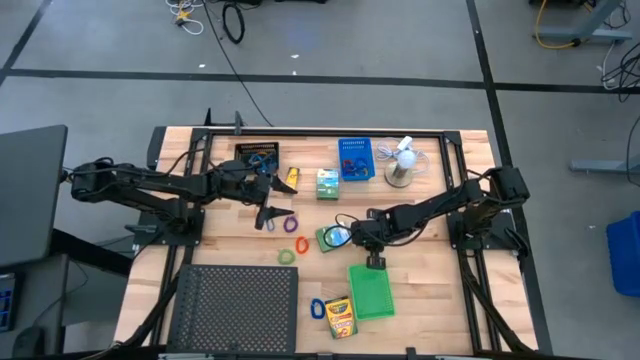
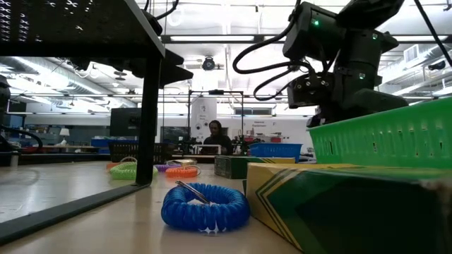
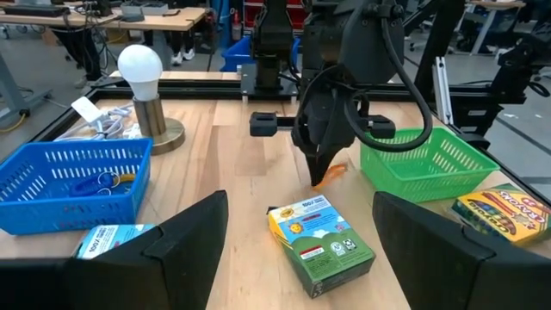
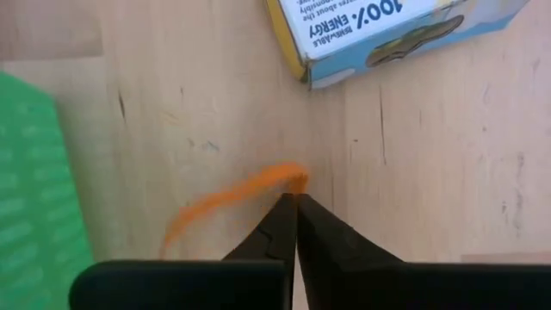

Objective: Pick & Place Office Desk Supplies
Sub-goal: Put the right orange rubber band into the black bin

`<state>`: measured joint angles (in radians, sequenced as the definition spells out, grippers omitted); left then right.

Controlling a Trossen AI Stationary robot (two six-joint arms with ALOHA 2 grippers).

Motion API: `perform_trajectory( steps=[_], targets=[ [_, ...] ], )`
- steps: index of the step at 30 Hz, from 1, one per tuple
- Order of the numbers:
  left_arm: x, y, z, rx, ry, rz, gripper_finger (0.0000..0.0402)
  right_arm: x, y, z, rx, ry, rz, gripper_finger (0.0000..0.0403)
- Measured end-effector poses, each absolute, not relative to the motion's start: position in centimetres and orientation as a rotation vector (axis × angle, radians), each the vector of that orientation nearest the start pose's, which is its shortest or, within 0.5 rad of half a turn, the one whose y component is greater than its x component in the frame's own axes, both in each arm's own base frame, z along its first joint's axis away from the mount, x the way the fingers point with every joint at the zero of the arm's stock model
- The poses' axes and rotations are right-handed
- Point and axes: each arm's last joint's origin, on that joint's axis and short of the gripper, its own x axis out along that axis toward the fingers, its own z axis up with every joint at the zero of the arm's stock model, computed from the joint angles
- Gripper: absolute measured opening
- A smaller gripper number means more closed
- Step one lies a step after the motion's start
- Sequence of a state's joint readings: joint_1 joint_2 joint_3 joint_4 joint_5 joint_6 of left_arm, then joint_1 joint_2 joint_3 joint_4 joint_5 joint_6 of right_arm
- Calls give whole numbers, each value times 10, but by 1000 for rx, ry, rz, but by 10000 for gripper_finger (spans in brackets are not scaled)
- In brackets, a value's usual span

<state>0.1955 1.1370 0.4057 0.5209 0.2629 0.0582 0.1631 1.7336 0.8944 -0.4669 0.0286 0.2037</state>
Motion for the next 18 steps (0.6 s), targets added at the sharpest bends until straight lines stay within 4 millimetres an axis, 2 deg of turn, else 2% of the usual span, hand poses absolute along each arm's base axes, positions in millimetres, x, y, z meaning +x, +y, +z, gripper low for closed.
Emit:
perform_trajectory(
  steps=[7, 18],
  targets=[
    [222, 36, 204, 8, 206, -73, 298, 291, 46, 135, 20, 1278, -54, 2],
    [222, 36, 204, 8, 206, -73, 298, 290, 41, 160, -59, 1216, -142, 1]
  ],
)
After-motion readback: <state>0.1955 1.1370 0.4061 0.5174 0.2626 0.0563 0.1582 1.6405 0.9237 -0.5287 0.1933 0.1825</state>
